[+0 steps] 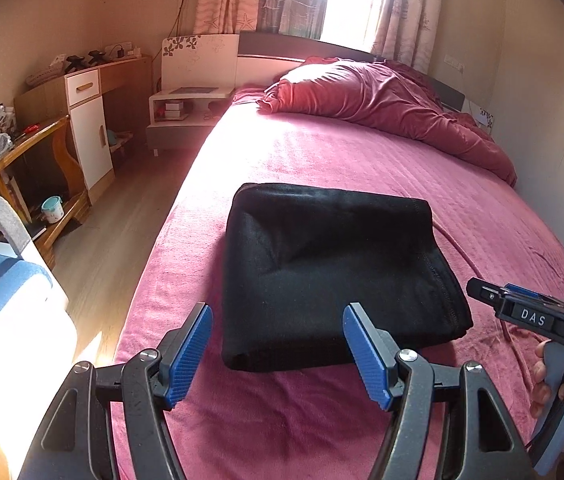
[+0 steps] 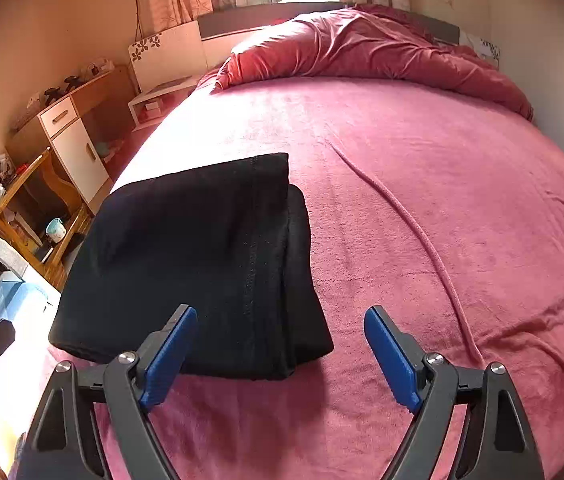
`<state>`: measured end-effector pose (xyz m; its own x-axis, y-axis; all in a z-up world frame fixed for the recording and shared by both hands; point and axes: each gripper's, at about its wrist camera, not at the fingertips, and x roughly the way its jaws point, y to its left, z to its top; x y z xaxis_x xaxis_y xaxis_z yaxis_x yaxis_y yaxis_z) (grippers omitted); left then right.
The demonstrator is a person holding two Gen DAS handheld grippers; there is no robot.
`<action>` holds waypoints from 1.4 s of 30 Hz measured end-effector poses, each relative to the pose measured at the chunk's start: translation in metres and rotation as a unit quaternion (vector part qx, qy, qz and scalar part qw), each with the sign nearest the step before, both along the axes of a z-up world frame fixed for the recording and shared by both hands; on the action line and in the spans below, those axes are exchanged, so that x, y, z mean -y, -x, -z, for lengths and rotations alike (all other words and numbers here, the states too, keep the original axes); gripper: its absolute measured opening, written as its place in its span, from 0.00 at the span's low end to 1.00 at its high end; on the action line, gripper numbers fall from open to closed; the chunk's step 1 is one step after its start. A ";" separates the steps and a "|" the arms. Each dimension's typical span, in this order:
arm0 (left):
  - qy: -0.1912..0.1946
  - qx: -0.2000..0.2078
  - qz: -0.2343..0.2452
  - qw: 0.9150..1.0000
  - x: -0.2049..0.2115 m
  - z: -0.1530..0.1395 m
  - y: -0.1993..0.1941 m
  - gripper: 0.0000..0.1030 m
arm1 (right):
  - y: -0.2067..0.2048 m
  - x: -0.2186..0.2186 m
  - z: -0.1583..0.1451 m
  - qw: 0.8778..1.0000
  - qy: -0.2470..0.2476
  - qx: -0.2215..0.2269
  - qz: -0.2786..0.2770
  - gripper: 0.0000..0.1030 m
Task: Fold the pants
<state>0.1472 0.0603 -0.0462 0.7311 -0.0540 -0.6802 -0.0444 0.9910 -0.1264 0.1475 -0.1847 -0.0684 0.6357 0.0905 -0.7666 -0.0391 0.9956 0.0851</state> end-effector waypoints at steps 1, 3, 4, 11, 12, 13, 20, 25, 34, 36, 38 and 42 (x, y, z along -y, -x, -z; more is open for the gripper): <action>-0.001 0.001 -0.002 1.000 0.001 0.000 0.005 0.68 | 0.009 -0.004 -0.002 1.000 0.007 0.005 0.002 0.85; -0.008 0.004 -0.008 1.000 0.003 0.000 0.016 0.68 | 0.024 -0.012 -0.007 1.000 0.007 0.012 0.007 0.85; -0.011 0.007 -0.011 1.000 0.004 0.000 0.022 0.68 | 0.032 -0.016 -0.009 1.000 0.011 0.016 0.009 0.85; -0.016 0.013 -0.029 0.999 0.005 -0.005 0.046 0.68 | 0.072 -0.036 -0.023 0.997 0.040 0.057 0.021 0.87; -0.016 0.015 -0.031 0.999 0.005 -0.007 0.048 0.68 | 0.078 -0.037 -0.028 0.997 0.043 0.061 0.021 0.87; -0.018 0.016 -0.034 0.999 0.005 -0.009 0.049 0.68 | 0.082 -0.037 -0.031 0.997 0.046 0.065 0.021 0.87; -0.033 0.043 -0.045 0.997 0.012 -0.030 0.061 0.69 | 0.102 -0.037 -0.054 0.993 0.049 0.102 0.026 0.87; -0.051 0.054 -0.055 0.996 0.019 -0.040 0.070 0.70 | 0.109 -0.038 -0.064 0.991 0.048 0.120 0.025 0.87; -0.048 0.063 -0.063 0.995 0.017 -0.044 0.079 0.70 | 0.113 -0.038 -0.068 0.990 0.047 0.128 0.021 0.87; -0.050 0.064 -0.063 0.995 0.018 -0.044 0.080 0.70 | 0.113 -0.038 -0.068 0.991 0.046 0.127 0.021 0.87; -0.048 0.064 -0.062 0.995 0.019 -0.044 0.080 0.70 | 0.113 -0.037 -0.067 0.991 0.044 0.126 0.020 0.88; -0.046 0.060 -0.062 0.995 0.018 -0.042 0.079 0.70 | 0.113 -0.037 -0.066 0.991 0.044 0.124 0.017 0.88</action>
<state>0.0680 0.0423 -0.0041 0.8048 0.1003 -0.5851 -0.1569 0.9865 -0.0468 0.0347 -0.1474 -0.0023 0.8069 0.0057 -0.5907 -0.0144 0.9998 -0.0100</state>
